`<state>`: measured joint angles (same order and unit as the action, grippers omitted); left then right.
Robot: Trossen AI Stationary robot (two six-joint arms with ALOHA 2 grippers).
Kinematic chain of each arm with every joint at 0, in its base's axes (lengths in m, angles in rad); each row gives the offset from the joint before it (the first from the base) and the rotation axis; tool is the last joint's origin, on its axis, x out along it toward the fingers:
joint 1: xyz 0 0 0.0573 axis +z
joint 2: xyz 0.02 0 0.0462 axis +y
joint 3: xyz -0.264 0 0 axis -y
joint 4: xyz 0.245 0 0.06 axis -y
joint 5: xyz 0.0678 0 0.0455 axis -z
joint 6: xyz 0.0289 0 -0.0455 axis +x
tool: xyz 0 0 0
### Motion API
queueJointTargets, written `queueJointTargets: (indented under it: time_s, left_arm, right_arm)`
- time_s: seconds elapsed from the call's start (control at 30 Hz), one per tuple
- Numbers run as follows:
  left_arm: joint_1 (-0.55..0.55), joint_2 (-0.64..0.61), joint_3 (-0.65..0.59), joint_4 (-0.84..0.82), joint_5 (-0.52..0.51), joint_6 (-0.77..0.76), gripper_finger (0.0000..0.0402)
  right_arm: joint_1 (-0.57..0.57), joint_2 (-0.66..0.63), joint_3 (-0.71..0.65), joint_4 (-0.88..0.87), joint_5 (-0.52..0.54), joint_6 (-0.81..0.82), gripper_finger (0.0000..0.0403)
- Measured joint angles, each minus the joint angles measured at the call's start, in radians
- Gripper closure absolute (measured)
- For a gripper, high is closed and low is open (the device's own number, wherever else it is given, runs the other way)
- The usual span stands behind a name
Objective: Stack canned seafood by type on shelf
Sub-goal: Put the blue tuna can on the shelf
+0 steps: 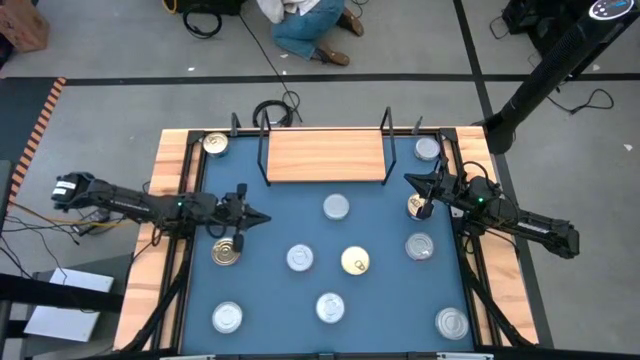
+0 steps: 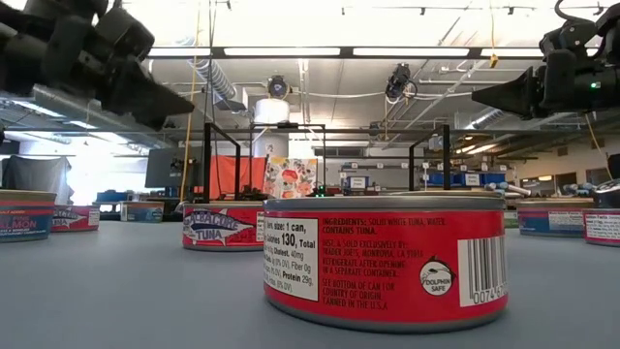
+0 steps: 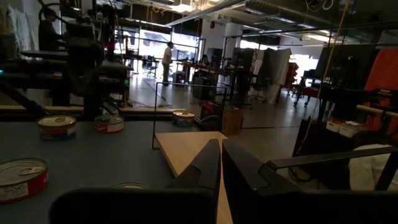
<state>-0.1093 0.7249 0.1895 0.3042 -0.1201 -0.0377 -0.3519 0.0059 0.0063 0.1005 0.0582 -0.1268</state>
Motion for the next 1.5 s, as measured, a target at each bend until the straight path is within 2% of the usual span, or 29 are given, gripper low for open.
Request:
queueJointTargets:
  time_s: [0.33,0.5,0.87,1.13,1.33,1.5]
  left_arm:
    - [-0.04,0.116,0.212,-0.164,0.0,0.083,0.0394]
    - [-0.056,0.186,0.28,-0.235,0.0,0.105,0.0394]
    - [-0.056,0.297,0.309,-0.268,0.002,0.01,0.0394]
    - [-0.057,0.358,0.309,-0.272,0.11,-0.087,0.0394]
    - [-0.05,0.404,0.311,-0.24,0.1,-0.095,0.0394]
    - [-0.017,0.455,0.395,-0.245,0.09,-0.118,0.0394]
  right_arm:
    - [0.0,0.0,0.0,0.0,0.0,0.0,0.0375]
    - [0.0,0.0,0.0,0.0,0.0,0.0,0.0375]
    - [0.0,0.0,0.0,0.0,0.0,0.0,0.0375]
    - [0.0,0.0,0.0,0.0,0.0,0.0,0.0375]
    - [0.0,0.0,0.0,0.0,0.0,0.0,0.0375]
    - [0.0,0.0,0.0,0.001,0.0,0.0,0.0375]
